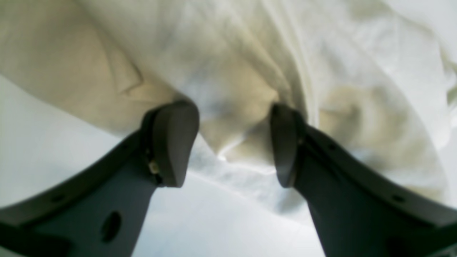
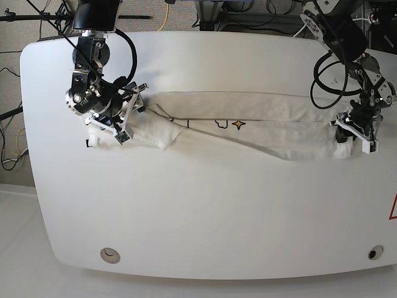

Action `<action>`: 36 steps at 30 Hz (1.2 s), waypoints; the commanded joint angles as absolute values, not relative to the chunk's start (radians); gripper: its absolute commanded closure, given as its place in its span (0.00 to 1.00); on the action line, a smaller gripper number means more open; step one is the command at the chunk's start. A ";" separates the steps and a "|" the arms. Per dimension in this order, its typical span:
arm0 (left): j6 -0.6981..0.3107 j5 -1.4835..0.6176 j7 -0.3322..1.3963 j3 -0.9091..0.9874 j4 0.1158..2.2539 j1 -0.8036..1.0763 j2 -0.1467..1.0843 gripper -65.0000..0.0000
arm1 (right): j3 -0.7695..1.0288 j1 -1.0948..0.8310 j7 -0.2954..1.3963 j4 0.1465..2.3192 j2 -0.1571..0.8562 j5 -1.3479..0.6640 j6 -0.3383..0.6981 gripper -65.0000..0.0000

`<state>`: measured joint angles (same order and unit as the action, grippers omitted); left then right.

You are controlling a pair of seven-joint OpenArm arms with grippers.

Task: Fold the T-shirt properly
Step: 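Lower the left gripper onto the strip end and close on it, then carry the strip end with the left gripper toward the right gripper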

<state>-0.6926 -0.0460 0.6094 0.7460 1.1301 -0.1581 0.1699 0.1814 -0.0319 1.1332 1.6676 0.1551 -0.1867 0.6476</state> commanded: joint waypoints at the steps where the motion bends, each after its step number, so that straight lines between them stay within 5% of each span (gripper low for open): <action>1: -0.698 -0.024 0.661 0.717 1.127 -0.160 0.170 0.90 | 0.182 -0.019 1.122 1.682 0.163 -0.194 0.651 0.47; 4: -0.698 -0.024 0.687 0.690 1.127 -0.160 0.170 0.96 | 0.182 -0.021 1.122 1.682 0.163 -0.194 0.651 0.47; 17: -0.698 -0.030 0.802 0.677 1.158 -0.194 0.163 0.96 | 0.183 -0.021 1.122 1.682 0.163 -0.196 0.651 0.47; 36: -0.698 -0.030 1.067 0.604 1.503 -0.240 0.091 0.96 | 0.183 -0.015 1.122 1.681 0.159 -0.199 0.651 0.47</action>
